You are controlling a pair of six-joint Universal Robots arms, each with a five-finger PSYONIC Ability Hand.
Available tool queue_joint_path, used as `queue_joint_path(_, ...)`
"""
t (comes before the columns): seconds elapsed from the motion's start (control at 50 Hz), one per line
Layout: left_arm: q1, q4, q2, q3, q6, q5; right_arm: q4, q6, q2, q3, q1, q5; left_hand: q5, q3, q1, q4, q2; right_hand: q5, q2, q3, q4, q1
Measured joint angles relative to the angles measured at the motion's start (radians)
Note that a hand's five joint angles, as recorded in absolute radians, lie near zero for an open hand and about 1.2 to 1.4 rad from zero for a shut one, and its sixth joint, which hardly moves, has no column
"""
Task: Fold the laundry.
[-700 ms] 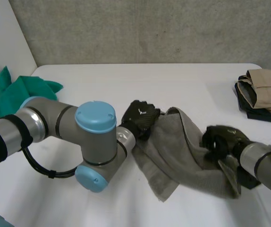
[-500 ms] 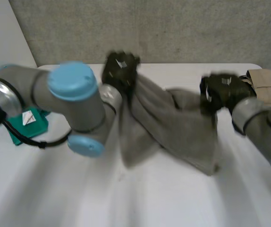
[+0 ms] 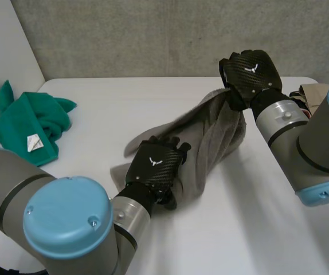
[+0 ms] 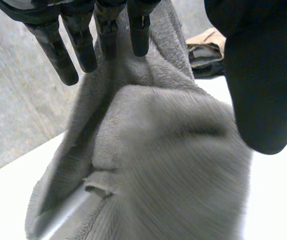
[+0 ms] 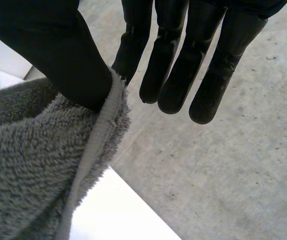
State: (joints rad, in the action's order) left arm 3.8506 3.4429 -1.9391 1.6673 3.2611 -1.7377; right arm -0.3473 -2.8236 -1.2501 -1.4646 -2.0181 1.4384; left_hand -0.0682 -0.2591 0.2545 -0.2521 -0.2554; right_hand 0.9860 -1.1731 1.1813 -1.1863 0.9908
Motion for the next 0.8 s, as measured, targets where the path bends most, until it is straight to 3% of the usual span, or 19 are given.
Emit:
queue_joint_path(0.12, 0.071, -0.043, 0.006, -0.07, -0.014, 0.002, 0.002, 0.019, -0.026, -0.035, -0.009, -0.021, 0.0, 0.0, 0.0, 0.0, 0.002, 0.0, 0.0, 0.0, 0.0, 0.0)
queue_joint_path(0.14, 0.144, -0.052, 0.015, -0.12, -0.013, 0.009, 0.002, 0.033, -0.051, -0.064, -0.013, -0.053, 0.0, 0.0, 0.0, 0.0, 0.002, 0.0, 0.0, 0.0, 0.0, 0.0)
queue_joint_path(0.18, 0.191, -0.053, 0.015, -0.152, -0.011, 0.019, 0.002, 0.039, -0.067, -0.081, -0.013, -0.075, 0.0, 0.0, 0.0, 0.0, 0.002, 0.0, 0.0, 0.0, 0.0, 0.0)
queue_joint_path(0.28, 0.298, -0.052, -0.023, -0.235, -0.008, 0.087, 0.0, 0.047, -0.116, -0.128, -0.011, -0.129, 0.0, 0.0, 0.0, 0.0, 0.002, 0.0, 0.0, 0.0, 0.0, 0.0)
queue_joint_path(0.36, 0.353, -0.063, -0.113, -0.288, -0.01, 0.195, -0.003, 0.047, -0.158, -0.163, -0.004, -0.154, -0.003, 0.0, 0.0, -0.001, 0.001, 0.0, 0.0, 0.0, 0.0, 0.0)
queue_joint_path(0.52, 0.376, -0.123, -0.226, -0.298, -0.025, 0.335, -0.001, 0.043, -0.189, -0.188, 0.002, -0.152, -0.003, -0.001, 0.003, -0.002, -0.001, 0.0, 0.0, 0.0, 0.0, 0.0)
queue_joint_path(0.8, 0.367, -0.063, -0.362, -0.383, -0.027, 0.315, 0.002, 0.033, -0.234, -0.205, -0.009, -0.147, -0.092, -0.069, 0.078, -0.08, -0.078, 0.0, 0.0, 0.0, 0.0, 0.0)
